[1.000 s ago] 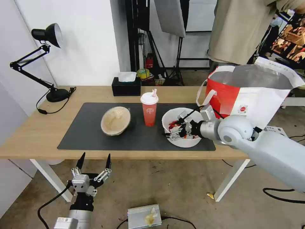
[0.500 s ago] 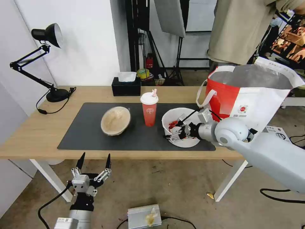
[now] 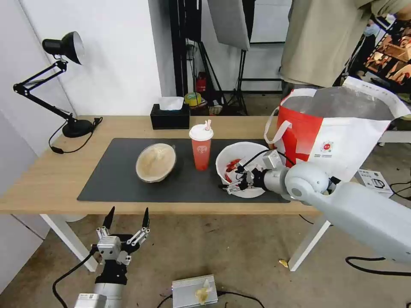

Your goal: Pick up the trash from the table and place it into the takeout bag.

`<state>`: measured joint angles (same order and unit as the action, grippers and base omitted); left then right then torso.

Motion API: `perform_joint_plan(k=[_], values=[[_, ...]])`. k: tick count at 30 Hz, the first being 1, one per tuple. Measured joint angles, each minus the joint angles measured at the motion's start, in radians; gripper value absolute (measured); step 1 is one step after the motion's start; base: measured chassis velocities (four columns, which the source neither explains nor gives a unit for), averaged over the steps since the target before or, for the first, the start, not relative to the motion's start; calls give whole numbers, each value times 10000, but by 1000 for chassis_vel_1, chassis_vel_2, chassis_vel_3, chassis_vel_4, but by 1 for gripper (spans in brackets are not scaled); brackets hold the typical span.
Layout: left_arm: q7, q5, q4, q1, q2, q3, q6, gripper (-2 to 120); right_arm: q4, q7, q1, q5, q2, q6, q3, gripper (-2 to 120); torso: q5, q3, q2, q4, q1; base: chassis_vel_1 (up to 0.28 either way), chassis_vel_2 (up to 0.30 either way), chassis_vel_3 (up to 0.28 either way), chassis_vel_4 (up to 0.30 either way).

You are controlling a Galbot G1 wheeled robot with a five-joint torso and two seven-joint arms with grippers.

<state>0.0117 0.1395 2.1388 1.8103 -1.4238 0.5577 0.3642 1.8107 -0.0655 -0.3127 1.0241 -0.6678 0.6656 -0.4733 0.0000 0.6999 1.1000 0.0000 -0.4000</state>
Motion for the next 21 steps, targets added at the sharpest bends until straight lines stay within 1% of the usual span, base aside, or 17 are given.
perform_joint_plan(k=[1, 2, 3, 6, 8, 9, 11, 12, 13, 17, 19, 20, 21], values=[[0, 0, -3, -1, 6, 0, 1, 100, 6, 0, -10, -20, 1, 2, 0, 88, 0, 0, 0, 0, 1, 0, 0, 0, 0], [0, 0, -5, -1, 12, -1, 2, 100, 25, -1, -18, -27, 9, 3, 2, 84, 0, 0, 0, 0, 0, 0, 0, 0, 0], [0, 0, -5, -1, 12, -1, 2, 100, 25, -1, -18, -27, 9, 3, 2, 84, 0, 0, 0, 0, 0, 0, 0, 0, 0], [0, 1, -11, -2, 16, -1, 15, 100, 115, 1, -45, -34, 47, 13, 32, 69, 0, 0, 0, 0, 0, 0, 0, 0, 0], [1, 1, -13, -2, 15, -1, 16, 100, 126, 2, -50, -34, 50, 13, 40, 69, 0, 0, 0, 0, 0, 0, 0, 0, 0], [1, 1, -17, -2, 16, -4, 20, 100, 154, 13, -69, -33, 59, 14, 66, 61, 0, 0, 0, 0, 0, 0, 0, 0, 0], [1, 1, -22, -2, 24, -13, 41, 100, 215, 51, -148, -25, 90, 14, 166, 51, 0, 0, 0, 0, 0, 0, 0, 0, 0], [0, 1, -22, -1, 26, -15, 48, 100, 234, 62, -167, -21, 105, 15, 192, 47, 0, 0, 0, 0, 0, 0, 0, 0, 0], [0, 1, -22, -1, 26, -15, 48, 100, 234, 62, -167, -21, 105, 15, 192, 47, 0, 0, 0, 0, 0, 0, 0, 0, 0], [1, 1, -46, -16, 33, -28, 69, 100, 299, 124, -233, -4, 173, 15, 269, 29, 0, 0, 0, 0, 1, 0, 0, 0, 0], [0, 1, -50, -18, 34, -29, 70, 100, 306, 129, -237, 0, 177, 15, 281, 28, 0, 0, 0, 0, 0, 0, 0, 0, 0], [0, 1, -62, -29, 35, -37, 75, 100, 319, 147, -241, 7, 177, 14, 297, 19, 0, 0, 0, 0, 1, 0, 0, 0, 0], [0, 0, -65, -31, 35, -40, 76, 100, 321, 158, -245, 10, 170, 13, 307, 16, -1, 0, 0, 0, 0, 0, 0, 0, 0]])
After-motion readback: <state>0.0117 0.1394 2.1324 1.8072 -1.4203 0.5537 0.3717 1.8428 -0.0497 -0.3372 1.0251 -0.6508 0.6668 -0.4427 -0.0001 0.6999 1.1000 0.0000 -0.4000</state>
